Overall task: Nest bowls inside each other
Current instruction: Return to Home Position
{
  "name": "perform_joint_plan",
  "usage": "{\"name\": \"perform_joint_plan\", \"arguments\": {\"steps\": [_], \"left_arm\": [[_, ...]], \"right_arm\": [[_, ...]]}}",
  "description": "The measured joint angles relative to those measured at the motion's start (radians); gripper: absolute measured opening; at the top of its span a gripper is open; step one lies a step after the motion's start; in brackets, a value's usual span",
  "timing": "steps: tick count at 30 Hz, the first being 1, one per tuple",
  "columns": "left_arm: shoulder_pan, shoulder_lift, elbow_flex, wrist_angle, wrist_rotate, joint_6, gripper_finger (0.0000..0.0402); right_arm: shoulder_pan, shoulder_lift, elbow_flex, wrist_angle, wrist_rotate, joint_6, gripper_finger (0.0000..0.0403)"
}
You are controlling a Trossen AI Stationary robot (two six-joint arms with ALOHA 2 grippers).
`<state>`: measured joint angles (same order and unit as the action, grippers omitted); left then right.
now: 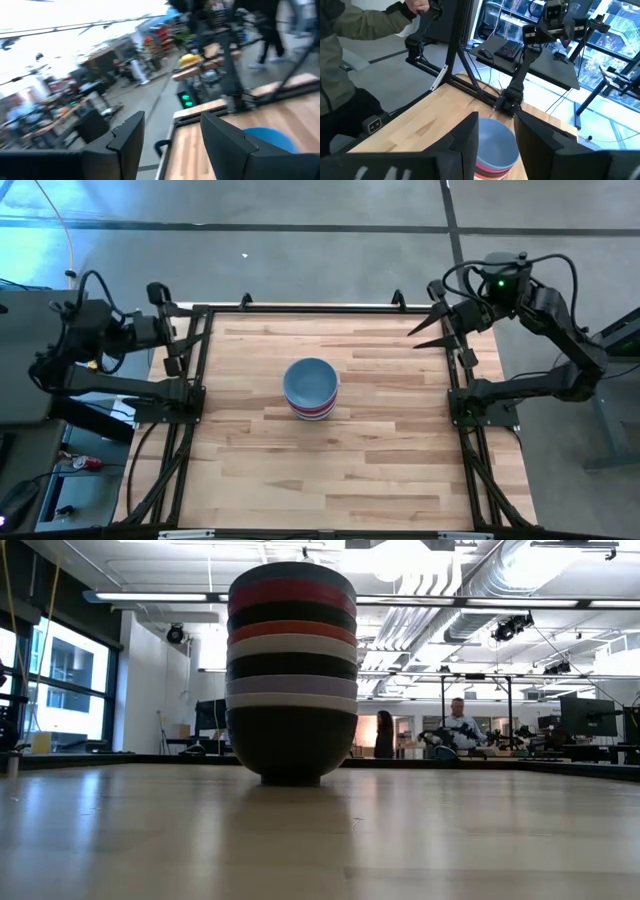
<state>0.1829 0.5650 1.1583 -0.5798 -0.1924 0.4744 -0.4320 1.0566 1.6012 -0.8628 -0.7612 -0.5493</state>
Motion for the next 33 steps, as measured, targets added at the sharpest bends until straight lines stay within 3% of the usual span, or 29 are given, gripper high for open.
{"name": "perform_joint_plan", "arguments": {"steps": [11, 21, 33], "left_arm": [[0.0, -0.181, -0.332, 0.324, -0.219, -0.072, 0.0184], [0.0, -0.219, -0.594, 0.537, -0.228, -0.18, 0.0184], [-0.071, -0.248, -0.804, 0.622, -0.249, -0.356, 0.0184]], "right_arm": [[0.0, -0.005, 0.0, -0.057, 0.0, -0.005, 0.0119], [0.0, -0.005, 0.0, -0.106, 0.0, -0.008, 0.0119], [0.0, -0.004, 0.0, -0.151, 0.0, -0.019, 0.0119]]}}
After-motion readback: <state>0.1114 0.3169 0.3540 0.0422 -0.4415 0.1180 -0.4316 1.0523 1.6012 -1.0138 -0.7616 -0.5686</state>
